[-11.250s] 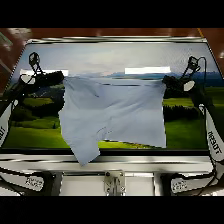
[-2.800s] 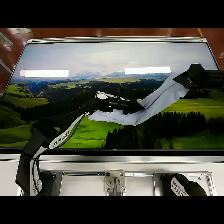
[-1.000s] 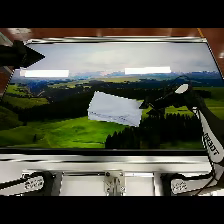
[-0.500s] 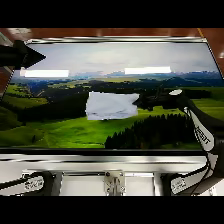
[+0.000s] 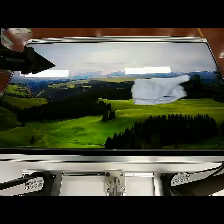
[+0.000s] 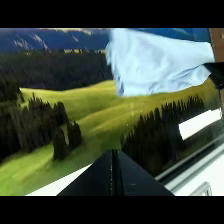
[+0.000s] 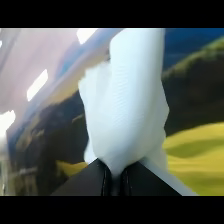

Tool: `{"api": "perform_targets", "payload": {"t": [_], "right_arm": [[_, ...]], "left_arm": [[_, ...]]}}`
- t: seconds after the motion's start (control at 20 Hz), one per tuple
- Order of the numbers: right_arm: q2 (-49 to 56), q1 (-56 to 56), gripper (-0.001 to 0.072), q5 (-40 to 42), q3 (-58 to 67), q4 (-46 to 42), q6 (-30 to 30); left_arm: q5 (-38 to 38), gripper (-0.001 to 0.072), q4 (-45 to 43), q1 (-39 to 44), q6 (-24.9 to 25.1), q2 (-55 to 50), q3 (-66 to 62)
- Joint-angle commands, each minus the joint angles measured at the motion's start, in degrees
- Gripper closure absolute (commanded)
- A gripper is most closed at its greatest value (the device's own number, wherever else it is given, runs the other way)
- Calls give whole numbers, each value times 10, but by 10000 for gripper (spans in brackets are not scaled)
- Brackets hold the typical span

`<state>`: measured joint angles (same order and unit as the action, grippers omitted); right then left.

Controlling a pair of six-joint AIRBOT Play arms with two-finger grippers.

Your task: Fold the shirts.

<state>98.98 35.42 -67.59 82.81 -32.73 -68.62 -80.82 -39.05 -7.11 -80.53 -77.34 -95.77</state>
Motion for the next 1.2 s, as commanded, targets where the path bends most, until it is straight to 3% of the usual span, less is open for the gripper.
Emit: {"api": "perform_targets", "payload": {"t": [0.0,0.2,0.45,0.7,1.05,1.1,1.15], "right_arm": [[0,144,648,-69,10,-137,-64],[-15,270,653,-134,-4,-285,-103],[-106,382,654,-99,-150,-309,-115],[-185,416,654,-41,-333,-306,-109],[-242,416,654,-31,-371,-423,-136],[-245,416,642,-26,-372,-425,-137],[-245,416,495,-23,-372,-424,-136]], "left_arm": [[-29,675,0,15,-18,0,0],[-28,675,-1,49,-18,0,0],[2,675,-8,93,-16,0,0],[4,675,-33,116,-12,0,0],[4,674,-39,115,-10,-2,0],[4,674,-39,116,-10,-2,0],[4,675,-39,116,-10,-2,0]]}}
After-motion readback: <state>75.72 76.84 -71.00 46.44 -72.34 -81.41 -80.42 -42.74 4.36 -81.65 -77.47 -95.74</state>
